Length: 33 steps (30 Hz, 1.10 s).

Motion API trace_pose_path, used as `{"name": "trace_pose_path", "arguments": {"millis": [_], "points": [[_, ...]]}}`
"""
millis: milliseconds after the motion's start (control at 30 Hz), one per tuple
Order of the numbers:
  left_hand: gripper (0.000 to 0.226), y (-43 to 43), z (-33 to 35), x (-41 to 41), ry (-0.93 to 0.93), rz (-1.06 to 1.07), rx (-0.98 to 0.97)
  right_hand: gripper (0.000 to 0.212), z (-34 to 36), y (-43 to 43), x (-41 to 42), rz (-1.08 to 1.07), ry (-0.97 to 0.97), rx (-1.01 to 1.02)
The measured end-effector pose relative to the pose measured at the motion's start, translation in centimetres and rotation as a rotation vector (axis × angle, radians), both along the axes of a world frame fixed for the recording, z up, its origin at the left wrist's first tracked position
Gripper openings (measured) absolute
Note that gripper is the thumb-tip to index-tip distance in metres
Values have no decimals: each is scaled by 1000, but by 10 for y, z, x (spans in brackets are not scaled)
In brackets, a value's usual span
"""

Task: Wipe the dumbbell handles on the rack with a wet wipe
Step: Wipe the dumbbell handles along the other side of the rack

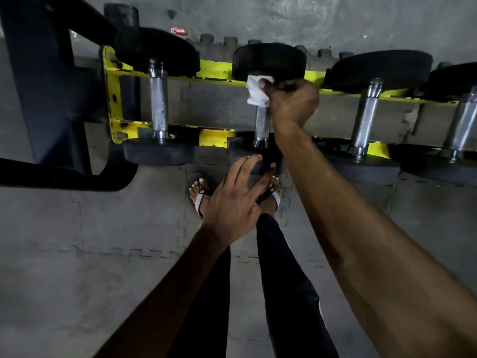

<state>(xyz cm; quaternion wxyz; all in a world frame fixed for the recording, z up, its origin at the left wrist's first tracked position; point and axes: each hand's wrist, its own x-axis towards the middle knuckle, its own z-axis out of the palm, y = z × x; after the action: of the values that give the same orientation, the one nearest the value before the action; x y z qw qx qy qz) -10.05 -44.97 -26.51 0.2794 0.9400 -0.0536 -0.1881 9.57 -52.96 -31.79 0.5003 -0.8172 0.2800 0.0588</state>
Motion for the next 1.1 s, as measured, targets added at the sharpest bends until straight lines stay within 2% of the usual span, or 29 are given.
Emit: {"name": "trace_pose_path", "arguments": {"millis": [133,233,300,400,433,533,700,833,967,1033,1100], "points": [[74,1,0,-1,-3,8,-42,29,-5,-1,-10,-109,83,81],[74,1,-1,-1,-5,17,-49,28,-9,-9,-27,-91,88,95],[77,1,-3,-2,-9,16,-45,25,-14,-9,-20,-104,94,104],[78,1,-4,-2,-12,12,-42,4,-24,-2,6,-203,149,142],[77,1,-4,-3,-15,15,-37,9,-26,-1,10,-208,169,157],[77,1,-3,-3,-12,20,-32,22,-28,-6,4,-129,186,198],[81,1,-5,-3,-7,16,-24,18,-13,-31,-17,93,235,99],[82,0,-6,-4,-8,32,-24,23,-6,-54,-56,357,398,66],[83,-3,-6,-3,-3,29,-6,9,-14,-55,-56,485,463,-18],[82,-3,-6,-2,-8,33,-3,20,-18,-46,-43,497,536,-14],[82,-3,-4,-3,-15,33,5,20,-18,-39,-27,513,648,2]]}}
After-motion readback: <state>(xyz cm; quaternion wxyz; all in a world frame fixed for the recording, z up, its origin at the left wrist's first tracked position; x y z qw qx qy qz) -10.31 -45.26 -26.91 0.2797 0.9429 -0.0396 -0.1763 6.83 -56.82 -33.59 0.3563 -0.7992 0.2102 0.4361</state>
